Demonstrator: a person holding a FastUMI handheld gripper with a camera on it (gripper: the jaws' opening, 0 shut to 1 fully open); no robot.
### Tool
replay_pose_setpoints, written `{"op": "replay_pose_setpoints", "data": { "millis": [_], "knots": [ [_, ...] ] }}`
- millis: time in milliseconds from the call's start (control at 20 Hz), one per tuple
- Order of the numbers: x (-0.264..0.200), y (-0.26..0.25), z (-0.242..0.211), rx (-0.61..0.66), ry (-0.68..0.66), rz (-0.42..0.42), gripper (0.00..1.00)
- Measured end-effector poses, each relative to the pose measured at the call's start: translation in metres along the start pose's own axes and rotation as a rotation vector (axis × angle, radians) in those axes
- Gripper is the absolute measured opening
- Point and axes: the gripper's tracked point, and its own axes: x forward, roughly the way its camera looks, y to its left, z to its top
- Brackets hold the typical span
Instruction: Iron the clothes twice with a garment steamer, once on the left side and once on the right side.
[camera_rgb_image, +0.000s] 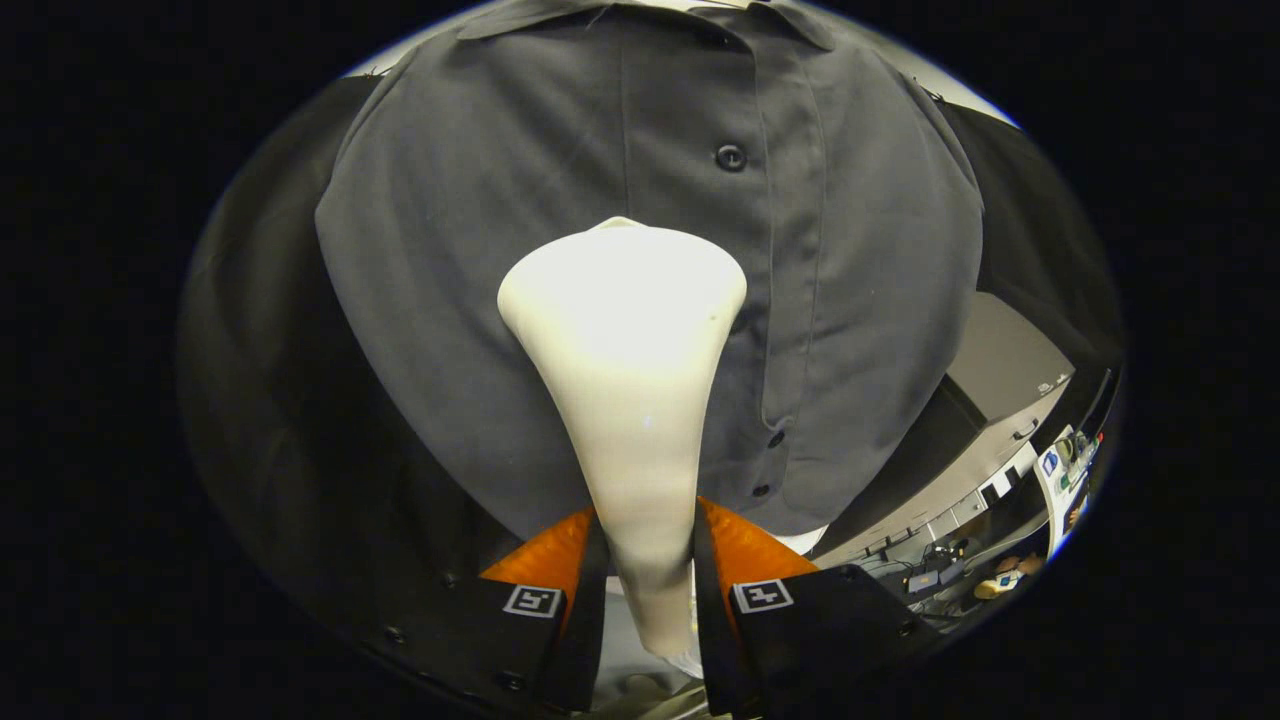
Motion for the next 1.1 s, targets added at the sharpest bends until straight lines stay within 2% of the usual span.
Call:
{"op": "replay_pose_setpoints", "data": {
  "millis": [1100],
  "knots": [
    [0.074, -0.025, -0.146, -0.01, 0.254, 0.014, 0.49]
  ]
}}
